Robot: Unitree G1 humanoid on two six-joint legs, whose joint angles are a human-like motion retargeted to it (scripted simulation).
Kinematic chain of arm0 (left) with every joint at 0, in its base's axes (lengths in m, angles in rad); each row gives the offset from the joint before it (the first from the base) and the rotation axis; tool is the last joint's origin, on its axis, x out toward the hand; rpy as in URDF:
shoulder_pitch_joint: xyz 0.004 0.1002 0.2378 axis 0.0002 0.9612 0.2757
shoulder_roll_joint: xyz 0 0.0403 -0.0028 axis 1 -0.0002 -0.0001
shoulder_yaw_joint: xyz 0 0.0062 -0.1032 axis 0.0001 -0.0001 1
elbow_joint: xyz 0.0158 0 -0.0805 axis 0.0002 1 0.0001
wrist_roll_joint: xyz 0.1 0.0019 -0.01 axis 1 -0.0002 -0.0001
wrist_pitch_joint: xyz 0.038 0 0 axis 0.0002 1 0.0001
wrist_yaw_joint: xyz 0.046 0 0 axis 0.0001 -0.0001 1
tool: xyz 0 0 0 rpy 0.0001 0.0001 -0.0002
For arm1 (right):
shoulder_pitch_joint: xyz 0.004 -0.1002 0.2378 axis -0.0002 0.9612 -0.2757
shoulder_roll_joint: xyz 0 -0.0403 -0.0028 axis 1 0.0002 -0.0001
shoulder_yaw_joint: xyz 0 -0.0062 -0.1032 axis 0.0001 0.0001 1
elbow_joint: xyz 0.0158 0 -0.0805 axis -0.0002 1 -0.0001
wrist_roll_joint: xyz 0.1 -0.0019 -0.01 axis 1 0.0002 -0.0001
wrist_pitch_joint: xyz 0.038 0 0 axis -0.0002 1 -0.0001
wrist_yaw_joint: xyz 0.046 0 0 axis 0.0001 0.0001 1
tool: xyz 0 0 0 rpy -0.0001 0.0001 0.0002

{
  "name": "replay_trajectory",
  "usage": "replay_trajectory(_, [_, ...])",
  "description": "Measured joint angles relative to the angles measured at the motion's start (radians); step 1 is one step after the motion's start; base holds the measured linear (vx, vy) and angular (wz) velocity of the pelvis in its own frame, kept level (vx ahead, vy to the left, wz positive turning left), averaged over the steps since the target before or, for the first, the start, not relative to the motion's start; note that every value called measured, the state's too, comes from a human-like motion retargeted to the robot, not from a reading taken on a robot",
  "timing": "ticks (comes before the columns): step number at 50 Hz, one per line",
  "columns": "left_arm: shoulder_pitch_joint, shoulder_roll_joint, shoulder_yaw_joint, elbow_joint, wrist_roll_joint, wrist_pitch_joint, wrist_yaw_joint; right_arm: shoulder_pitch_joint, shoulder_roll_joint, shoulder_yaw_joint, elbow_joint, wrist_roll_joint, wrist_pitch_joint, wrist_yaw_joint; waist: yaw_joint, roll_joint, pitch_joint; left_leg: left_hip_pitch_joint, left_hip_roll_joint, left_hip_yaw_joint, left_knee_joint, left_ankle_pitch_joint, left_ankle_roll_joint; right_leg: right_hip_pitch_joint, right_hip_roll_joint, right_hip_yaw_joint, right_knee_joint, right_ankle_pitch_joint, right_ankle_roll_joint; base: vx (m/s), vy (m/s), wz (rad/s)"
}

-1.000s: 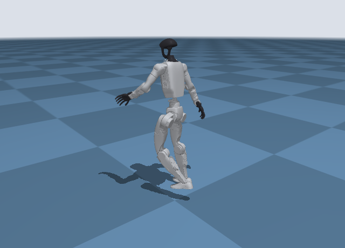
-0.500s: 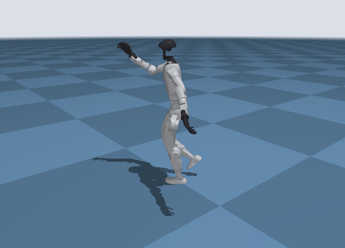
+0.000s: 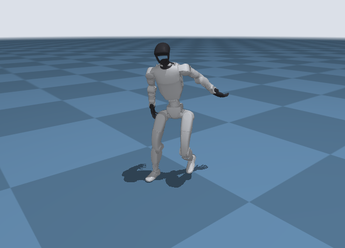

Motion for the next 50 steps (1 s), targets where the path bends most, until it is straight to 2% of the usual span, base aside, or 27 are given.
replay_trajectory(3, [0.019, -0.049, -0.079, -0.011, 0.102, -0.036, -0.024, 0.011, 0.024, 0.100, 0.036, -0.031, -0.018, 0.021, 0.048, 0.036, -0.020, -0.110, 0.051, 0.101, 0.081, -0.122, 0.003, -0.015, 0.021, -0.110, 0.164, -0.071, -0.002, 0.40, -0.34, 1.95])
replay_trajectory(7, [0.020, -0.055, -0.111, -0.032, 0.210, -0.045, -0.002, -0.053, 0.010, 0.147, 0.051, -0.092, -0.017, -0.039, 0.184, 0.046, -0.048, -0.184, 0.042, 0.151, -0.086, -0.204, -0.045, 0.036, 0.054, -0.243, 0.262, -0.119, 0.023, 0.45, -0.30, 1.75])
replay_trajectory(10, [0.027, -0.035, -0.106, -0.025, 0.224, -0.037, 0.023, -0.172, -0.055, 0.152, 0.060, -0.115, 0.001, -0.130, 0.324, 0.024, -0.074, -0.176, 0.029, 0.236, -0.372, -0.191, -0.055, 0.105, 0.089, -0.296, 0.228, -0.096, 0.039, 0.51, -0.20, 1.28])
replay_trajectory(12, [0.053, -0.005, -0.093, -0.015, 0.183, -0.032, 0.046, -0.289, -0.124, 0.142, 0.055, -0.118, 0.016, -0.192, 0.435, -0.018, -0.094, -0.129, -0.001, 0.324, -0.645, -0.110, -0.072, 0.151, 0.113, -0.286, 0.158, -0.052, 0.052, 0.61, -0.11, 0.34])
replay_trajectory(15, [0.155, 0.061, -0.051, 0.002, 0.034, -0.070, 0.079, -0.464, -0.228, 0.130, 0.001, -0.033, -0.003, -0.259, 0.602, -0.106, -0.143, -0.057, -0.043, 0.464, -1.010, 0.050, -0.133, 0.226, 0.150, -0.246, 0.031, 0.073, 0.068, 0.76, -0.02, -0.67])
replay_trajectory(17, [0.253, 0.108, -0.021, 0.015, -0.101, -0.133, 0.064, -0.586, -0.293, 0.176, -0.044, 0.125, -0.044, -0.264, 0.687, -0.179, -0.192, -0.040, -0.059, 0.525, -1.144, 0.114, -0.181, 0.267, 0.155, -0.189, -0.041, 0.225, 0.077, 0.91, 0.06, -1.19])
replay_trajectory(20, [0.390, 0.159, 0.017, 0.020, -0.276, -0.221, -0.010, -0.811, -0.384, 0.310, -0.074, 0.379, -0.097, -0.244, 0.749, -0.272, -0.268, -0.049, -0.050, 0.539, -1.187, 0.114, -0.227, 0.309, 0.135, -0.058, -0.111, 0.457, 0.105, 0.98, 0.14, -0.96])
replay_trajectory(22, [0.437, 0.176, 0.040, 0.002, -0.329, -0.245, -0.057, -0.994, -0.435, 0.391, -0.078, 0.457, -0.115, -0.243, 0.730, -0.292, -0.316, -0.034, -0.033, 0.527, -1.187, 0.107, -0.239, 0.332, 0.139, 0.045, -0.126, 0.539, 0.122, 0.98, 0.18, -0.14])
replay_trajectory(25, [0.416, 0.196, 0.053, -0.029, -0.363, -0.240, -0.077, -1.267, -0.488, 0.477, -0.095, 0.484, -0.125, -0.272, 0.646, -0.272, -0.358, 0.032, -0.015, 0.539, -1.187, 0.110, -0.251, 0.370, 0.188, 0.181, -0.087, 0.611, 0.141, 0.91, 0.18, 0.80])
replay_trajectory(26, [0.373, 0.198, 0.041, -0.030, -0.369, -0.224, -0.075, -1.343, -0.495, 0.497, -0.105, 0.486, -0.125, -0.282, 0.611, -0.254, -0.362, 0.059, -0.009, 0.527, -1.185, 0.100, -0.244, 0.358, 0.206, 0.187, -0.015, 0.583, 0.136, 0.84, 0.18, 1.29])
replay_trajectory(28, [0.236, 0.192, -0.026, -0.014, -0.369, -0.168, -0.071, -1.479, -0.504, 0.529, -0.130, 0.491, -0.111, -0.304, 0.541, -0.225, -0.356, 0.087, -0.007, 0.476, -1.145, 0.047, -0.212, 0.268, 0.210, 0.162, 0.229, 0.459, 0.110, 0.76, 0.18, 1.54])
replay_trajectory(30, [0.042, 0.180, -0.168, 0.011, -0.352, -0.079, -0.062, -1.552, -0.503, 0.531, -0.179, 0.504, -0.079, -0.329, 0.467, -0.218, -0.332, 0.088, -0.040, 0.402, -1.072, -0.034, -0.159, 0.118, 0.159, 0.139, 0.532, 0.298, 0.067, 0.68, 0.18, 1.83])
replay_trajectory(32, [-0.191, 0.153, -0.336, 0.021, -0.294, 0.016, -0.046, -1.547, -0.487, 0.504, -0.259, 0.498, -0.041, -0.348, 0.386, -0.207, -0.289, 0.109, -0.089, 0.334, -0.995, -0.115, -0.131, -0.015, 0.085, 0.144, 0.763, 0.176, 0.001, 0.68, 0.17, 1.96])
replay_trajectory(35, [-0.558, 0.098, -0.505, -0.021, -0.115, 0.149, -0.020, -1.428, -0.439, 0.451, -0.417, 0.414, 0.015, -0.350, 0.237, -0.151, -0.211, 0.207, -0.130, 0.236, -0.921, -0.194, -0.148, -0.169, 0.000, 0.165, 0.974, 0.001, -0.128, 0.74, 0.14, 2.04])
replay_trajectory(37, [-0.801, 0.061, -0.567, -0.098, 0.016, 0.204, -0.010, -1.260, -0.412, 0.409, -0.546, 0.310, 0.048, -0.313, 0.096, -0.098, -0.166, 0.288, -0.128, 0.142, -0.906, -0.200, -0.171, -0.253, 0.045, 0.220, 1.012, -0.070, -0.148, 0.80, 0.05, 2.64])
replay_trajectory(39, [-1.032, 0.029, -0.629, -0.202, 0.108, 0.222, 0.009, -1.027, -0.399, 0.365, -0.662, 0.224, 0.066, -0.251, -0.066, -0.033, -0.143, 0.358, -0.099, 0.026, -0.915, -0.171, -0.195, -0.321, 0.106, 0.240, 0.972, -0.101, -0.131, 0.86, -0.01, 3.14])
replay_trajectory(41, [-1.251, -0.013, -0.706, -0.310, 0.150, 0.215, 0.050, -0.758, -0.392, 0.327, -0.715, 0.179, 0.073, -0.182, -0.222, 0.045, -0.138, 0.414, -0.043, -0.094, -0.949, -0.103, -0.226, -0.367, 0.130, 0.192, 0.851, -0.103, -0.112, 0.94, -0.09, 3.30])
replay_trajectory(45, [-1.619, -0.171, -0.831, -0.491, 0.120, 0.139, 0.148, -0.218, -0.325, 0.216, -0.538, 0.107, 0.077, -0.030, -0.463, 0.198, -0.173, 0.490, 0.104, -0.320, -1.064, 0.168, -0.325, -0.348, 0.160, 0.032, 0.355, 0.006, -0.049, 1.04, -0.29, 3.12])
replay_trajectory(47, [-1.735, -0.255, -0.832, -0.557, 0.090, 0.112, 0.176, -0.016, -0.264, 0.121, -0.331, 0.051, 0.087, 0.016, -0.549, 0.226, -0.197, 0.535, 0.150, -0.414, -1.122, 0.330, -0.381, -0.288, 0.153, -0.046, 0.051, 0.066, 0.000, 1.13, -0.54, 2.50])
replay_trajectory(50, [-1.830, -0.329, -0.802, -0.630, 0.099, 0.103, 0.182, 0.208, -0.194, -0.058, -0.024, -0.029, 0.126, 0.057, -0.655, 0.216, -0.210, 0.624, 0.206, -0.511, -1.182, 0.505, -0.453, -0.236, 0.153, -0.081, -0.217, 0.060, 0.086, 1.12, -0.66, 1.63])
